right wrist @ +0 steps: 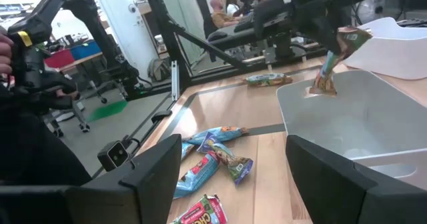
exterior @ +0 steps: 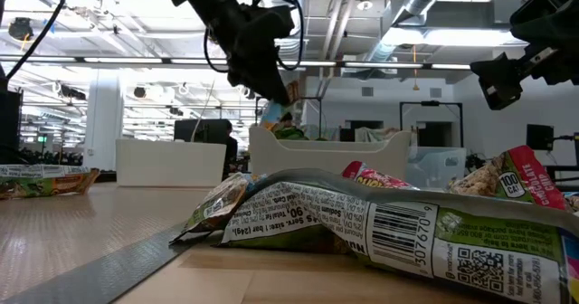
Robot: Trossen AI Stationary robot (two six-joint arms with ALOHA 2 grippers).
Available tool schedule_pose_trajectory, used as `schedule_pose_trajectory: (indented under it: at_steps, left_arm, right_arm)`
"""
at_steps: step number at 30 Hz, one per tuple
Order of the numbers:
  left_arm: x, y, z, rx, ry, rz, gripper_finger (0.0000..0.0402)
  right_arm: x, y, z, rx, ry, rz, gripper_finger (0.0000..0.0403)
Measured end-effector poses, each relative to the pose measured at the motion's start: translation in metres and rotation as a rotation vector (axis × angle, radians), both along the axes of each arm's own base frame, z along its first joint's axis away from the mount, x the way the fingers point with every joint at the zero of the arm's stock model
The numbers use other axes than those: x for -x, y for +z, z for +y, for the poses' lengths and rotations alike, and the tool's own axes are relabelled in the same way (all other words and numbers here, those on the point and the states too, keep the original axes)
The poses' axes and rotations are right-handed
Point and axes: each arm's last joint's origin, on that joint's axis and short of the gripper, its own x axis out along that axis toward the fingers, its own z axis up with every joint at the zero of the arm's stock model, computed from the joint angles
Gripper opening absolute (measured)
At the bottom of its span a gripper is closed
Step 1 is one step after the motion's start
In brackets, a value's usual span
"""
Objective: Pick and place Granola Bars by type
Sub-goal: Put the yellow granola bar into the gray bin
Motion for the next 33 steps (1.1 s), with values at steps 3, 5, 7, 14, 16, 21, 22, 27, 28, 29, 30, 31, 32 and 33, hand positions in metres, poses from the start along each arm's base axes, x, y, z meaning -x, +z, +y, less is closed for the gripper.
schedule_pose_trajectory:
  at_steps: [3, 5, 7, 14, 16, 21, 22, 27, 28, 29, 30, 31, 32, 33]
  left_arm:
    - [-0.002, 0.002, 0.000, -0.004, -0.002, -0.022, 0.0062]
    - [-0.002, 0.002, 0.000, -0.003, -0.002, -0.032, 0.0062]
    - [-0.003, 0.002, 0.000, 0.002, -0.008, -0.037, 0.0062]
    - [-0.003, 0.002, -0.006, 0.013, -0.058, -0.026, 0.0092]
    - [-0.003, 0.002, -0.008, 0.020, -0.070, -0.026, 0.0112]
    - [-0.003, 0.002, -0.010, 0.029, -0.070, -0.029, 0.0153]
    - [-0.003, 0.002, -0.010, 0.035, -0.070, -0.030, 0.0159]
    - [-0.003, 0.002, -0.014, 0.066, -0.063, -0.037, 0.0169]
    - [-0.003, 0.002, -0.016, 0.073, -0.064, -0.039, 0.0169]
    - [-0.004, 0.002, -0.018, 0.080, -0.066, -0.041, 0.0169]
    - [-0.004, 0.002, -0.021, 0.088, -0.073, -0.044, 0.0169]
    - [-0.004, 0.002, -0.023, 0.099, -0.086, -0.049, 0.0169]
    - [-0.005, 0.003, -0.026, 0.106, -0.097, -0.056, 0.0169]
    - [-0.005, 0.003, -0.029, 0.110, -0.109, -0.063, 0.0169]
  right_arm:
    - [0.000, 0.000, 0.000, 0.000, 0.000, 0.000, 0.0265]
    - [0.000, 0.000, 0.000, 0.000, 0.000, 0.000, 0.0265]
    - [0.000, 0.000, 0.000, 0.000, 0.000, 0.001, 0.0265]
    - [0.000, 0.000, 0.000, 0.000, 0.000, 0.000, 0.0265]
    - [0.000, 0.000, 0.000, 0.000, 0.000, 0.000, 0.0265]
    - [0.000, 0.000, 0.000, 0.000, 0.000, 0.000, 0.0265]
    - [0.000, 0.000, 0.000, 0.000, 0.000, 0.000, 0.0265]
    - [0.000, 0.000, 0.000, 0.000, 0.000, 0.000, 0.0265]
    - [0.000, 0.000, 0.000, 0.000, 0.000, 0.000, 0.0265]
    - [0.000, 0.000, 0.000, 0.000, 0.000, 0.000, 0.0265]
    - [0.000, 0.000, 0.000, 0.000, 0.000, 0.000, 0.0265]
    - [0.000, 0.000, 0.000, 0.000, 0.000, 0.000, 0.0265]
    - [0.000, 0.000, 0.000, 0.000, 0.000, 0.000, 0.0265]
    - [0.000, 0.000, 0.000, 0.000, 0.000, 0.000, 0.0265]
